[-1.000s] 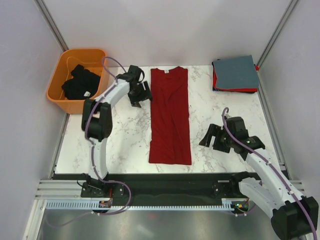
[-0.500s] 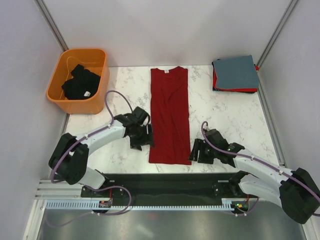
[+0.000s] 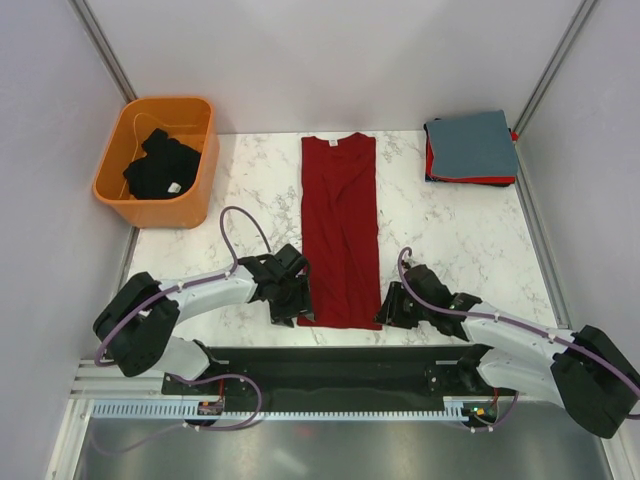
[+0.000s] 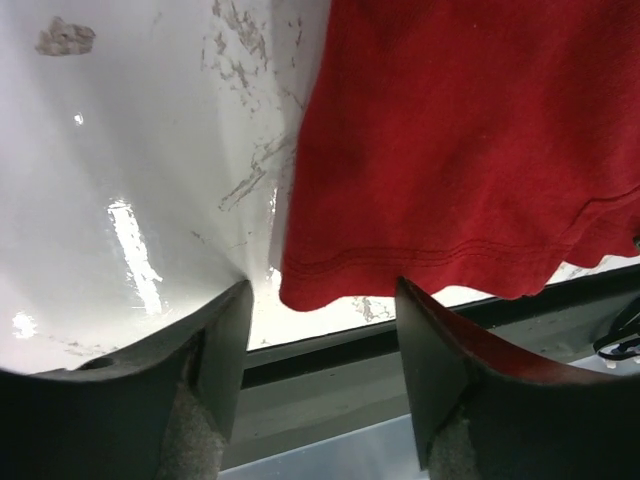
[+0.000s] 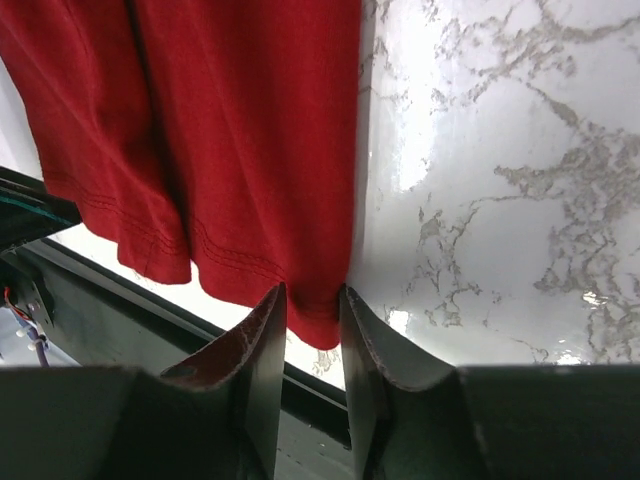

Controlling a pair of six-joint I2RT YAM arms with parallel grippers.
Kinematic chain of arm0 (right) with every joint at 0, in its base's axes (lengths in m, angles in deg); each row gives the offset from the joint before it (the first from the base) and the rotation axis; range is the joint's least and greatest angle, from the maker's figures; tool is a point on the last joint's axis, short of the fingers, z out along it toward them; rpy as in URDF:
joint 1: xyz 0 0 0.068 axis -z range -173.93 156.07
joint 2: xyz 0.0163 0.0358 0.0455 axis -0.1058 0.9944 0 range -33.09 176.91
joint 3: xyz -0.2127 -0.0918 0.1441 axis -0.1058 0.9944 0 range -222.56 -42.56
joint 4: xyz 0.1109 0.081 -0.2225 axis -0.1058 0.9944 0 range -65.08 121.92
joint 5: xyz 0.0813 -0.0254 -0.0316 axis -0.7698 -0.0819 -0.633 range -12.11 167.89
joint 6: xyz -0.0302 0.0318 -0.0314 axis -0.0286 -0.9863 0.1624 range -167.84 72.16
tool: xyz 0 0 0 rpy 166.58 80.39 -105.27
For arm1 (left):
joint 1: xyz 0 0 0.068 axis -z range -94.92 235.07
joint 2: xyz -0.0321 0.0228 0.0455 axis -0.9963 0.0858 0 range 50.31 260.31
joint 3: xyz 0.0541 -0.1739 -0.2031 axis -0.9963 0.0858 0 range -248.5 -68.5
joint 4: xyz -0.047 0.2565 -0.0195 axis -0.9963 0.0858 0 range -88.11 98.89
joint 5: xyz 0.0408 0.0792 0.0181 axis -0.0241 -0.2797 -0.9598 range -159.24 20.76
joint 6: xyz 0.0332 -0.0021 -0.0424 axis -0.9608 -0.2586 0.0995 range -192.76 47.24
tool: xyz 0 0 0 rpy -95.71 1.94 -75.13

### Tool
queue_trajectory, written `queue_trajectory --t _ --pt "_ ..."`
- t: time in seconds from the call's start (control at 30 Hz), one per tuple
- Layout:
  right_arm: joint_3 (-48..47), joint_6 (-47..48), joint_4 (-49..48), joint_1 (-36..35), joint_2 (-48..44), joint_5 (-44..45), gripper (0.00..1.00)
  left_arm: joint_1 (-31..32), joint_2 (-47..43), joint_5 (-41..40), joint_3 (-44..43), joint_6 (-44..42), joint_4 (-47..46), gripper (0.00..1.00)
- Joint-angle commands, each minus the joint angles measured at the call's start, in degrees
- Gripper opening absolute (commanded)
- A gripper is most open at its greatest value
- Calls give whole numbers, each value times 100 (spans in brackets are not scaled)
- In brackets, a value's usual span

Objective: Fold and stack the t-shirts

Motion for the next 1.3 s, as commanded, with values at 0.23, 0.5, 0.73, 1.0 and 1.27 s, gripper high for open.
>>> queue_trajectory --t 0.23,0.5,0.73,1.0,1.27 --pt "132 -2 -64 -130 244 244 20 62 -39 -443 10 430 -446 39" --pt "-148 8 461 -139 78 183 0 106 -371 -295 -25 481 -403 2" --pt "-860 -476 2437 -420 -1169 368 0 563 -1611 -241 -130 1211 467 2" --pt "-2134 -196 3265 -438 -927 1103 0 704 -1868 -724 -1173 950 1486 2" --pt "-3945 736 3460 -132 568 1818 0 -95 -805 -900 -2582 -44 1813 2"
